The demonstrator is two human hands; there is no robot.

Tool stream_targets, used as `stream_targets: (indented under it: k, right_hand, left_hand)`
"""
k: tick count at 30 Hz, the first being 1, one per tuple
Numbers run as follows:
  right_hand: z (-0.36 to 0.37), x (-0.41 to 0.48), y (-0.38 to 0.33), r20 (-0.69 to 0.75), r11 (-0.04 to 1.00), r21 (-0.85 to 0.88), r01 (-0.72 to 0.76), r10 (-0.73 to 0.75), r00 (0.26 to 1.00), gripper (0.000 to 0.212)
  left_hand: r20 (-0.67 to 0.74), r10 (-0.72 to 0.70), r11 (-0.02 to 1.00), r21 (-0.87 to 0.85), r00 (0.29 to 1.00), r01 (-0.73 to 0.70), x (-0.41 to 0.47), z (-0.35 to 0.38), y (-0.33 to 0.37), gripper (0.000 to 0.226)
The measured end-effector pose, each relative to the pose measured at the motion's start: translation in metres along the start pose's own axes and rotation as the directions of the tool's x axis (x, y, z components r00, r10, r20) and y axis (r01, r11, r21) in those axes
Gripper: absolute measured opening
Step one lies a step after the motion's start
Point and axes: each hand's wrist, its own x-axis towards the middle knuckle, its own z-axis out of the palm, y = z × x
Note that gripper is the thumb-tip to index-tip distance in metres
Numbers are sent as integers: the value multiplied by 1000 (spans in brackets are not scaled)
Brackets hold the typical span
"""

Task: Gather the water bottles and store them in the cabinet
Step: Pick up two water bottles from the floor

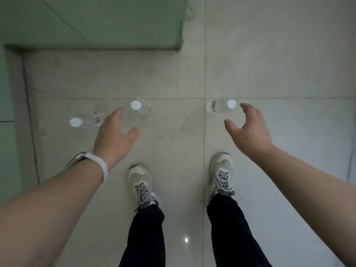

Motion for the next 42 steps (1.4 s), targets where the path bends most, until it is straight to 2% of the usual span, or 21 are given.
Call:
stream_targets:
  k: [2,10,16,21,28,34,42]
  right_hand:
    - [19,19,21,-30,994,81,-67,70,997,72]
    - [77,82,78,-11,967,212,-141,147,989,88]
    - [100,120,82,-55,970,232,-70,85,995,83]
    - [108,136,73,-64,975,220,-14,28,998,79]
    - [111,147,56,-104,977,214,15,7,995,72]
    - [95,138,34,-90,972,234,9,12,996,69]
    - [18,102,-42,-61,968,248,45,-31,998,70]
  left_hand:
    - [-32,-13,1000,-26,999,13,18,21,-11,74]
    - [-55,-111,986,-127,992,103,85,78,-53,94]
    - [-169,-39,981,-196,985,5,117,102,-50,77]
    - [-219,-29,982,-187,975,-13,131,113,-49,70]
    - [-214,-7,996,-83,977,-11,138,99,-28,67]
    - [-173,19,996,-85,985,-34,122,80,-10,65]
    - [-126,30,990,-132,992,-47,66,-2,55,55]
